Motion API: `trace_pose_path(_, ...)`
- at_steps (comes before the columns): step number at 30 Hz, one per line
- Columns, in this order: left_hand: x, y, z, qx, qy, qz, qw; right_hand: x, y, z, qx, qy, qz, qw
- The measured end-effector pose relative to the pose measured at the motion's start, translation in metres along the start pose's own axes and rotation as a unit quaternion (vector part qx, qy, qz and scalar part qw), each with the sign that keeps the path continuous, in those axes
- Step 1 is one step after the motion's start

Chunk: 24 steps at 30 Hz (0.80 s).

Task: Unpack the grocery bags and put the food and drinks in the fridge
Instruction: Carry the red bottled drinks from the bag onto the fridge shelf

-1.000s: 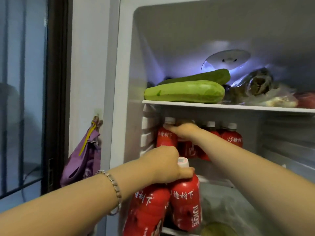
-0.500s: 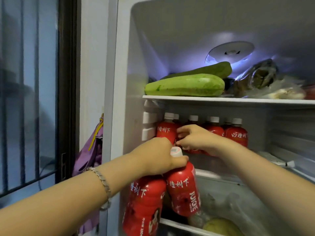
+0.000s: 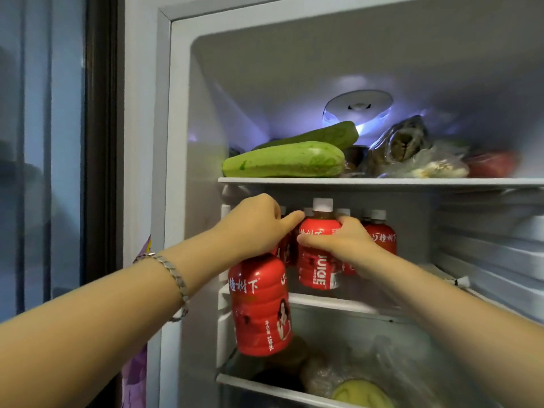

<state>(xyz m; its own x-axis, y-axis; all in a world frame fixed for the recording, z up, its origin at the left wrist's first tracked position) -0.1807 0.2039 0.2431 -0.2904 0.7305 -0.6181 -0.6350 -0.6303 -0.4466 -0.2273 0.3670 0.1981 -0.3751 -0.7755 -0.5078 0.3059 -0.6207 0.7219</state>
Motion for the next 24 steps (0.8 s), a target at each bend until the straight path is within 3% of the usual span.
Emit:
trace_pose_path(4,0.001,0.004,0.003,0.0,-0.062,-0.022,0.998,0.013,-0.016,0.028,0.031,-0.063,-0.034,0.997)
trace_pose_path(10,-0.001,-0.001,0.012,0.01,-0.122,-0.053,0.991,0.043,-0.022,0.05,0.041,0.012,-0.16,0.986)
trace_pose_path(11,0.001,-0.001,0.012,0.014,-0.132,-0.057,0.99,0.039,-0.018,0.044,0.042,-0.001,-0.133,0.99)
trace_pose_path(13,0.006,0.0,0.014,0.021,-0.151,-0.075,0.986,0.03,-0.005,0.022,-0.007,0.01,0.045,0.999)
trace_pose_path(15,0.009,0.002,0.018,0.019,-0.172,-0.099,0.98,0.027,0.01,-0.008,-0.072,0.115,0.178,0.975)
trace_pose_path(17,0.014,-0.002,0.024,0.013,-0.177,-0.13,0.975,0.032,0.017,-0.034,-0.101,0.217,0.142,0.96)
trace_pose_path(18,0.016,-0.005,0.028,0.01,-0.172,-0.147,0.974,0.034,0.019,-0.04,-0.103,0.219,0.103,0.965)
trace_pose_path(24,0.049,-0.003,0.036,-0.034,-0.099,-0.197,0.975,0.0,0.006,-0.03,-0.1,0.014,0.002,0.995)
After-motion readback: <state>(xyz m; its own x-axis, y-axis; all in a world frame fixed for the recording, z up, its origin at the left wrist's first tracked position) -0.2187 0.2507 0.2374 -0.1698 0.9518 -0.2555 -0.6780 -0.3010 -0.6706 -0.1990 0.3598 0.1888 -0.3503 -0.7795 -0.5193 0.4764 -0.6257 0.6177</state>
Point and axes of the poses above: each hand's wrist, its own z-axis towards the middle knuckle, its own x-axis out of the palm, y = z × x, the point moved 5 cm from there along z, towards the middle knuckle, and after that the axes turned 14 degrees about -z, right-handed, at the moved point
